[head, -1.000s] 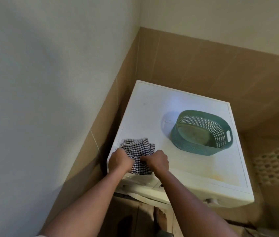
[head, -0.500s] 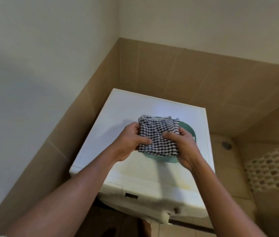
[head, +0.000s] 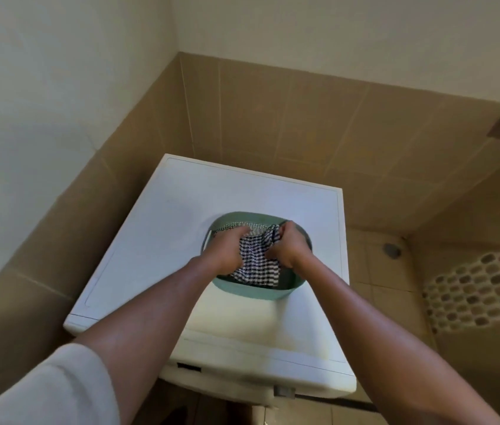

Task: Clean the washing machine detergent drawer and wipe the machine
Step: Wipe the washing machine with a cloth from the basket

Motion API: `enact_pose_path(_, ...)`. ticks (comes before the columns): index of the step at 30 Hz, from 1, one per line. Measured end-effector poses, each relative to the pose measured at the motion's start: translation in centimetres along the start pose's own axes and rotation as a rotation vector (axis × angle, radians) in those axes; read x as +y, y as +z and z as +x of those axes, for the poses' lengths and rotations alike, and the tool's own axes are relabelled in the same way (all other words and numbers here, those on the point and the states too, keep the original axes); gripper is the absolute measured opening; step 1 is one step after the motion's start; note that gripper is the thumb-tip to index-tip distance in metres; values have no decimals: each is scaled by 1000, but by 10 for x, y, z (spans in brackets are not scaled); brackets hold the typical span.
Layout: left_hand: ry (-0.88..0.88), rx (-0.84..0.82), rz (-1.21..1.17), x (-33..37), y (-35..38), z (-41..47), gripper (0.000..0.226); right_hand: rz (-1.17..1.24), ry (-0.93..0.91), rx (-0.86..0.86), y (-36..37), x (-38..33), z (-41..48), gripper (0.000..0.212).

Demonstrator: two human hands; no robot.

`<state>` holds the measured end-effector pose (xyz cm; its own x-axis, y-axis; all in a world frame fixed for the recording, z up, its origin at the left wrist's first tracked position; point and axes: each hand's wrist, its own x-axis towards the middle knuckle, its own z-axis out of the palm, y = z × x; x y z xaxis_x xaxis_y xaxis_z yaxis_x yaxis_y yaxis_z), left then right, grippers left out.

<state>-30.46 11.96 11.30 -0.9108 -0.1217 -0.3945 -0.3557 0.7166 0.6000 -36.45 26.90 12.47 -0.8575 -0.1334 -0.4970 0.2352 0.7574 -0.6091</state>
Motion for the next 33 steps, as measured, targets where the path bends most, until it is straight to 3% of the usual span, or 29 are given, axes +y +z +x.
enact_pose_path(3,-24,-57,156,-1,7,6,53,-183,-35,25,12,3,8,57)
enact_pose_path(6,-66,-132,276,-1,13,10,40,-326,-75,24,19,9,11,46)
enact_pose_path(9,-40,-117,424,6,13,10,9,-487,-149,13,16,10,8,18)
enact_pose_path(14,97,87,698,22,0,4,19,-363,-279,357,-15,15,-10,19)
enact_pose_path(17,202,352,671,13,-8,-1,19,-391,-207,516,-30,34,-25,20)
enact_pose_path(20,139,485,541,-9,-14,-9,28,-352,-44,483,-25,60,-38,37)
enact_pose_path(25,-156,305,173,-35,-27,-15,31,-122,28,528,-5,64,-57,37)
enact_pose_path(33,112,236,169,-15,-41,-39,12,-105,88,774,-11,58,-133,35)
